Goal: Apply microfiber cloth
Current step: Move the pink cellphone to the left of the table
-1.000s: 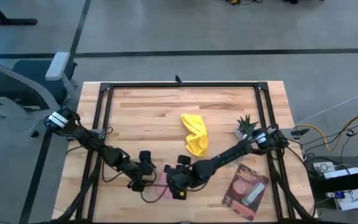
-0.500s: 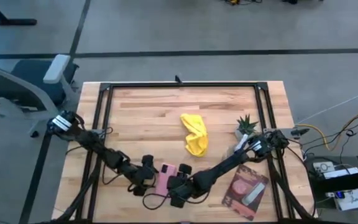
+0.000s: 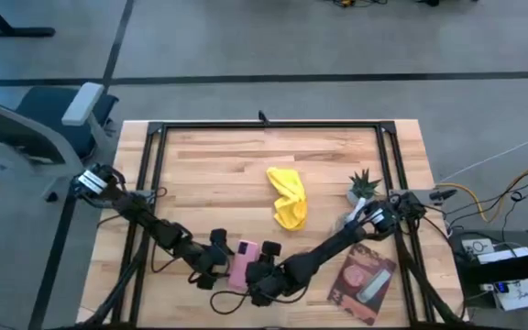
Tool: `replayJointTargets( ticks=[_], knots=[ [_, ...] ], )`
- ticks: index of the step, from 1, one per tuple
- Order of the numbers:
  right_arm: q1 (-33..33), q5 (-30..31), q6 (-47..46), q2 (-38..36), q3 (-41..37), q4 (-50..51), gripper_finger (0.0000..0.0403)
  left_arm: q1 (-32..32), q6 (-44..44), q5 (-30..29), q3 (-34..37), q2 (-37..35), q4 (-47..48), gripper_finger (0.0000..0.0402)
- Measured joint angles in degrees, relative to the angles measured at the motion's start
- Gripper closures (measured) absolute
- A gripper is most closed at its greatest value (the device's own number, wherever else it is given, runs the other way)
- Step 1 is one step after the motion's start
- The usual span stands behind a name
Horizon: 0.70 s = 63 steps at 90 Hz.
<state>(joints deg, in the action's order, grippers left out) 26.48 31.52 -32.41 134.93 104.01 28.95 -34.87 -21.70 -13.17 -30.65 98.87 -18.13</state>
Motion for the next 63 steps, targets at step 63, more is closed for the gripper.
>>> replayJointTargets(
  ticks=[63],
  knots=[
    [4.6, 6.18, 24.83, 1.57, 4.35, 15.7, 0.0254, 0.02, 1.02, 0.22, 0.0, 0.17, -0.39, 0.0092]
  ],
)
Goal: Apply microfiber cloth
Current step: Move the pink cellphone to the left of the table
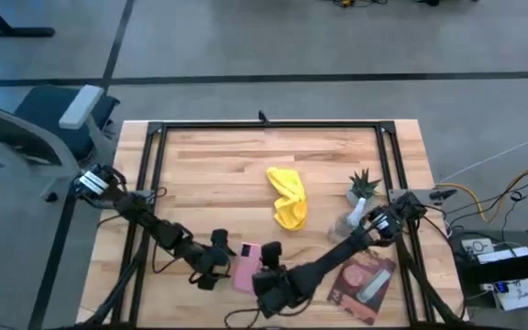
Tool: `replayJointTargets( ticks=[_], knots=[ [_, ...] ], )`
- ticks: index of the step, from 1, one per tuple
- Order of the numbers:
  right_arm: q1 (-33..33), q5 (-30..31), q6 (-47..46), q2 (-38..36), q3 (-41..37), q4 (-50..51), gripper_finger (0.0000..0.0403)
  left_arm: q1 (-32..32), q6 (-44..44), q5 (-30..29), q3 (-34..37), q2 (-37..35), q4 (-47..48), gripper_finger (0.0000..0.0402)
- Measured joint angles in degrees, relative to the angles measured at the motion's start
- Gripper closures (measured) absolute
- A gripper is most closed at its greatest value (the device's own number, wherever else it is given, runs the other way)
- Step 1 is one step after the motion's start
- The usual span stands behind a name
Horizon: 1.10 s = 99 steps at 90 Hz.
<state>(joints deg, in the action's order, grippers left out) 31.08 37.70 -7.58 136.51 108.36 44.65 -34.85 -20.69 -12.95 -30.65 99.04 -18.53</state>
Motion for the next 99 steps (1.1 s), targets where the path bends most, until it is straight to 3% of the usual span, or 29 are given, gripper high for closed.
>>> replayJointTargets(
  ticks=[27, 60, 99],
  knots=[
    [-1.06, 0.71, 12.28, 3.65, 0.22, -3.88, 0.0239, 0.0, -0.14, -0.07, 0.09, 0.04, -0.46, 0.0092],
    [-1.3, 0.65, 26.37, 4.81, 5.73, -5.66, 0.0265, 0.02, 0.92, 0.09, 0.11, 0.07, -0.98, 0.0092],
    [-1.38, 2.52, 28.01, 4.69, 8.6, -8.97, 0.0268, 0.07, 0.59, -0.04, 0.05, 0.11, -0.75, 0.0092]
  ],
)
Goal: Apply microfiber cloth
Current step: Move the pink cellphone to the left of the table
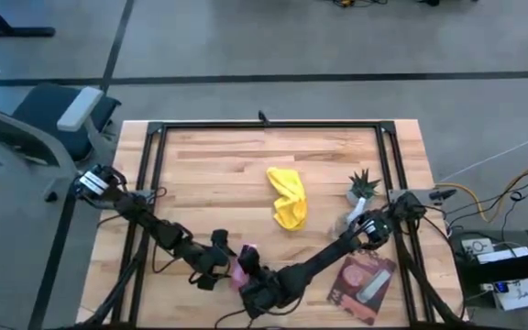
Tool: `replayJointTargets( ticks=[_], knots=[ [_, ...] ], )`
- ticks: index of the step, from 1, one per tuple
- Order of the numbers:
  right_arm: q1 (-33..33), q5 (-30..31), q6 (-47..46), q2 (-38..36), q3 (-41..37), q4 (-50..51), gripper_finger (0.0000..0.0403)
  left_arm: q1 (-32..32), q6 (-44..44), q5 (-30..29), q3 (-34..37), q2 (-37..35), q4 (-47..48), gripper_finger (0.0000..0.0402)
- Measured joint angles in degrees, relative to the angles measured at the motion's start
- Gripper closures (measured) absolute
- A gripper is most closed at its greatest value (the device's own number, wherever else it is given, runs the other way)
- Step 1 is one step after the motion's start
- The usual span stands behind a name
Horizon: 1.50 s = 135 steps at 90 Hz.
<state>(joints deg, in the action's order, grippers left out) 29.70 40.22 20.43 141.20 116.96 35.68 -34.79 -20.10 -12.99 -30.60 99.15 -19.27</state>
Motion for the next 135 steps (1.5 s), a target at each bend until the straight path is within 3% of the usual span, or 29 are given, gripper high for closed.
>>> replayJointTargets(
  ticks=[29, 71, 94, 107, 115, 122, 135],
  knots=[
    [-1.74, -1.7, -4.36, -0.13, 5.04, 0.95, 0.0292, -0.22, 0.75, 1.14, -0.06, -3.37, 3.46, 0.0092],
    [-3.56, -3.22, -9.78, 0.27, 3.85, -0.49, 0.0231, -0.37, 0.99, 2.05, -0.01, -4.59, 5.29, 0.0092],
    [-3.4, -3.27, -10.94, 0.15, 4.75, -0.31, 0.0222, -0.42, 0.96, 2.14, -0.01, -4.61, 6.05, 0.0092],
    [-2.92, -3.51, -15.55, -0.21, 8.07, 8.33, 0.0221, -0.46, 0.02, 2.28, -0.03, -4.66, 7.54, 0.0092],
    [-2.59, -6.61, -21.69, -0.32, 9.63, 16.66, 0.0224, -0.66, -0.56, 2.32, -0.06, -5.22, 9.59, 0.0092],
    [-2.59, -12.95, -28.03, -0.32, 9.86, 22.42, 0.0229, -0.78, -0.95, 2.38, -0.04, -6.25, 10.39, 0.0092],
    [-2.72, -23.68, -35.19, -0.32, 6.95, 23.15, 0.0241, -1.0, -1.16, 2.47, -0.01, -10.02, 11.55, 0.0092]
  ],
)
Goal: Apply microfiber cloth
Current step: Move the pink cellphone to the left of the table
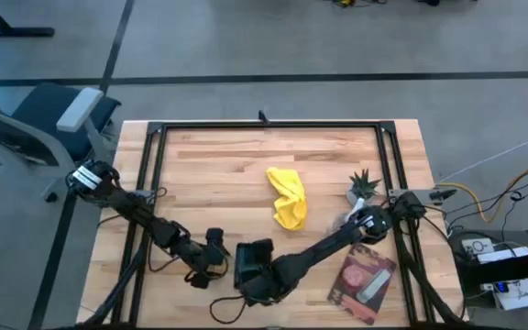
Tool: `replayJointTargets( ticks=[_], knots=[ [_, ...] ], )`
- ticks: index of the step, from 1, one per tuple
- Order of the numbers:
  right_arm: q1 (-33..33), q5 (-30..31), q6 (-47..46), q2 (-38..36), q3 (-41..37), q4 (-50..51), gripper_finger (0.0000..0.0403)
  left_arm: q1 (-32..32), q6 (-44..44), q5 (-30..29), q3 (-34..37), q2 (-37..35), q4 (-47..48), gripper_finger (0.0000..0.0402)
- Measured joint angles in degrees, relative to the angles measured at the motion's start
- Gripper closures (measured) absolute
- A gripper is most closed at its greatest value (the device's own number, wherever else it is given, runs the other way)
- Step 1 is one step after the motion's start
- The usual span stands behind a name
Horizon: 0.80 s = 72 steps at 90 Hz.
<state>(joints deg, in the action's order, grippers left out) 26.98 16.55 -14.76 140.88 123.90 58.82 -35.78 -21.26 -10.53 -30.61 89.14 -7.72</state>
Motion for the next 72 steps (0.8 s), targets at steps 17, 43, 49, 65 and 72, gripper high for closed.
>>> replayJointTargets(
  ticks=[17, 43, 49, 65, 72],
  knots=[
    [-0.54, -4.16, -2.19, -0.15, -4.73, -7.87, 0.0258, -0.14, 0.74, 0.43, -0.23, -3.96, -1.93, 0.0092],
    [-1.84, -6.08, 2.87, -0.16, -5.04, -20.09, 0.0274, 1.58, 2.57, -0.5, -0.26, -3.9, -6.15, 0.0092],
    [-1.79, -6.04, 2.61, -0.64, -3.87, -16.37, 0.0275, 2.72, 2.65, -0.55, -0.35, -3.9, -8.6, 0.0092],
    [-0.86, -5.13, -3.56, -1.83, -2.28, -3.06, 0.028, 3.05, 5.8, 0.14, -1.69, -2.27, -11.89, 0.0092],
    [0.3, -3.23, -5.79, -2.23, -2.3, 0.89, 0.0278, 2.67, 6.2, 0.67, -4.23, 0.45, -11.83, 0.0092]
  ],
)
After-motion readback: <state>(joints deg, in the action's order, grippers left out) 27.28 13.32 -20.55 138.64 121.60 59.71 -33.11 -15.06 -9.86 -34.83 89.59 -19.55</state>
